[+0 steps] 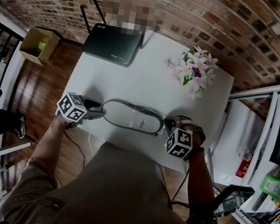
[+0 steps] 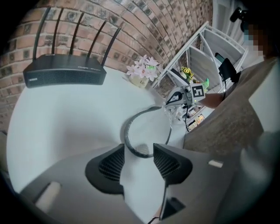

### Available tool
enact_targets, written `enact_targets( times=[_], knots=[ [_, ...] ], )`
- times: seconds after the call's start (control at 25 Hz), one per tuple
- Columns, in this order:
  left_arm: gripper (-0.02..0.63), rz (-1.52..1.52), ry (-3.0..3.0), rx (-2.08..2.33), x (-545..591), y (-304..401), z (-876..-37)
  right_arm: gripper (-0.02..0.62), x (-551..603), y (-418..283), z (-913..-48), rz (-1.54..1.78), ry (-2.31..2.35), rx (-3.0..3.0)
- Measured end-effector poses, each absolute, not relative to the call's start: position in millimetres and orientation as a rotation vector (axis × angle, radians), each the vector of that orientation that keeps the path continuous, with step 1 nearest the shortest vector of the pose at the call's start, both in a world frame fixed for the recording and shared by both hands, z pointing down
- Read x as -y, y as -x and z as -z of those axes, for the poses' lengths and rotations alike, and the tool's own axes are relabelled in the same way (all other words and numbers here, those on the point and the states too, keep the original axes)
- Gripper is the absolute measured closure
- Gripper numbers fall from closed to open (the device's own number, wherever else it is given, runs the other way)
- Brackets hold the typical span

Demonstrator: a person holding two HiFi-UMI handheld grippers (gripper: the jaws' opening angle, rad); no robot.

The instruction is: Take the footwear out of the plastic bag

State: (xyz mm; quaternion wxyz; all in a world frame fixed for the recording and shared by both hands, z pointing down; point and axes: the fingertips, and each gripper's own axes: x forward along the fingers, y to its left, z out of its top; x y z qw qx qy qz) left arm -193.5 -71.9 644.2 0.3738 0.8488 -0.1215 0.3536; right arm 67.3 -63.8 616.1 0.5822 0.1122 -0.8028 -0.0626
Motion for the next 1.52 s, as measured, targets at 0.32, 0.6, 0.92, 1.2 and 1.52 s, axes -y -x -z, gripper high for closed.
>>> enact_targets(
  times=[0.32, 0.6, 0.92, 1.2, 1.52],
  knots=[
    [0.396, -0.999, -2.343, 0.358, 97, 178, -626, 0.581, 65, -67, -616, 0.163, -0.278, 1.875],
    [0.352, -1.176, -2.396, 0.136, 104, 133, -640, 0.581, 69, -61, -606, 0.254, -0.340, 1.916],
    [0.334, -1.202, -2.375, 0.034, 101, 123, -647, 0.581, 71, -60, -597, 0.341, -0.424, 1.964],
    [0.337, -1.219, -2.353, 0.030, 99, 124, -654, 0.484, 73, -71, -605, 0.128, -0.397, 1.959],
    [0.337, -1.243, -2.357, -0.016, 100, 121, -649, 0.331, 52, -42, -597, 0.008, -0.139, 1.970]
  ],
)
